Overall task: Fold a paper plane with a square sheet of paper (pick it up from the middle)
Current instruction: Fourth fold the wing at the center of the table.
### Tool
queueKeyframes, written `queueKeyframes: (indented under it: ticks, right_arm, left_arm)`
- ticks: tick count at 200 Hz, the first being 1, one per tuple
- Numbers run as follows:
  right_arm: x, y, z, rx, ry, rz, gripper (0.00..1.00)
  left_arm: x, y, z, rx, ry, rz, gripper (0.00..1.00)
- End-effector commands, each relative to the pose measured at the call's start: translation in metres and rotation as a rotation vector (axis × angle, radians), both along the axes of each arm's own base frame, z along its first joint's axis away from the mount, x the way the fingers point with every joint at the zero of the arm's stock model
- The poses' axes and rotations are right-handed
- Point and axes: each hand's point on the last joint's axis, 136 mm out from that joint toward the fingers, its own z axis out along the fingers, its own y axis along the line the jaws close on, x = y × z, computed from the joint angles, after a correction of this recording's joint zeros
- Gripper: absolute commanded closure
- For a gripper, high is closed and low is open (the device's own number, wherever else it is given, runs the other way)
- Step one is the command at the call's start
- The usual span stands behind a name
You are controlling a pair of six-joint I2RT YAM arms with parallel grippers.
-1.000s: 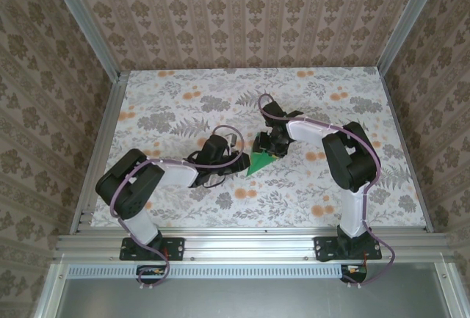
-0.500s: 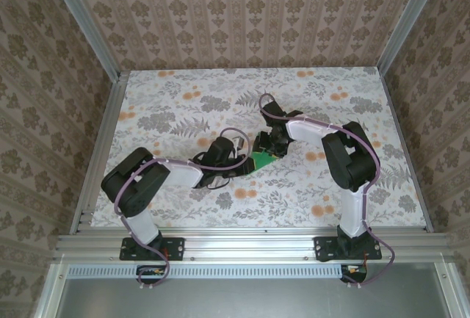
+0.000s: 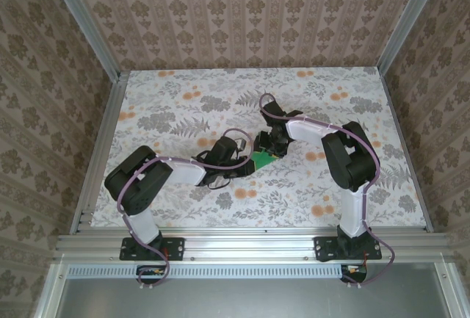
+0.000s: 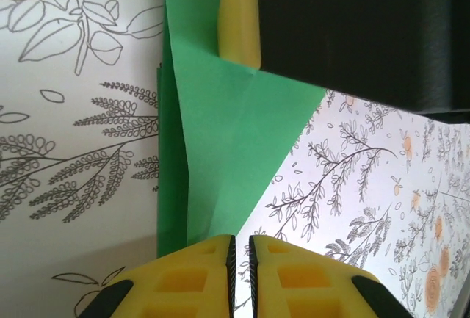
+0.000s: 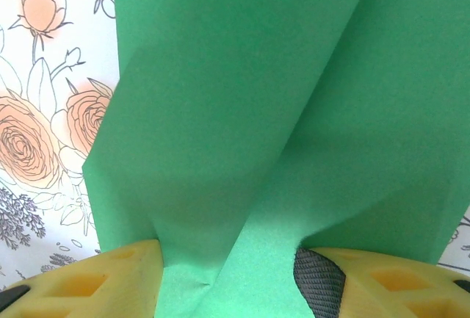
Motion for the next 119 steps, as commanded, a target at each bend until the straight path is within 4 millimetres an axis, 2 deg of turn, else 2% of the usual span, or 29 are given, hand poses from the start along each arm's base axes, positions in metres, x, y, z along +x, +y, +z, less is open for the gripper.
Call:
queueKeyframes:
  ticks: [1, 119]
  right_arm:
    - [-0.0618, -0.0731, -0.0824, -0.325, 0.259, -0.036, 0.40]
    - [-0.0651, -0.0773, -0.0865, -0.344, 0.269, -0.041, 0.42]
  left_arm:
    - [0.0034, -0.0008, -0.0024, 0.031, -0.017, -0.007, 0.84]
    - [0.0079, 0.0075, -0.0074, 0.072, -0.024, 0.031, 0.84]
